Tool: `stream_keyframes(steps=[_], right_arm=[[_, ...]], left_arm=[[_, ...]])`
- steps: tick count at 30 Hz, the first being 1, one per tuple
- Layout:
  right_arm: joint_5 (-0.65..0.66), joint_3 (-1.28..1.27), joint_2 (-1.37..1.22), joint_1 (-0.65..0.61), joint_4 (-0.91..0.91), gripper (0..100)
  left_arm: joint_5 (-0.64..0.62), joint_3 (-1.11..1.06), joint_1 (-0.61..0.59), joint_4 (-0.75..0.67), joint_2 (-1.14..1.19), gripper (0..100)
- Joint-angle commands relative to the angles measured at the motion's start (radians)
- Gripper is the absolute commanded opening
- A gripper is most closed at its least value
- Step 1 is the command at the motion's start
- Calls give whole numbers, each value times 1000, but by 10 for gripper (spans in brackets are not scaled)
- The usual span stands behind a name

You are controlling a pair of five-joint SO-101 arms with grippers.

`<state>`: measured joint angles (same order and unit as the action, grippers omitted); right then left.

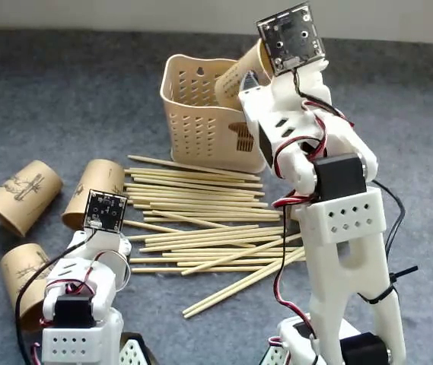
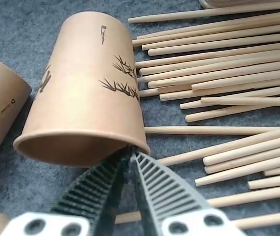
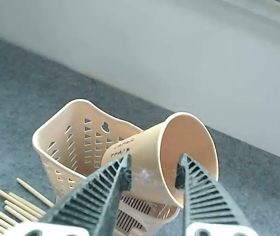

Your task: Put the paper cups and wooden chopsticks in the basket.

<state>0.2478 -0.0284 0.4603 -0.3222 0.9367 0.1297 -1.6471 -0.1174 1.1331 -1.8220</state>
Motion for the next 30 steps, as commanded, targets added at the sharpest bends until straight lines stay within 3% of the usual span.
stream_keyframes(steps=[1,12,16,21,30], right_arm=[[-21,41,-31,10,-39,159],[-23,48,-170,35,-38,154],[-21,51,-165,33,-33,0],[-12,51,-127,31,-33,4],[196,51,-107,-1,10,5]], left_arm=[[5,8,-13,-14,-16,28],[5,8,-15,-14,-16,28],[5,8,-15,-14,-16,28],[5,8,-15,-14,-16,28],[5,8,-12,-14,-16,28]])
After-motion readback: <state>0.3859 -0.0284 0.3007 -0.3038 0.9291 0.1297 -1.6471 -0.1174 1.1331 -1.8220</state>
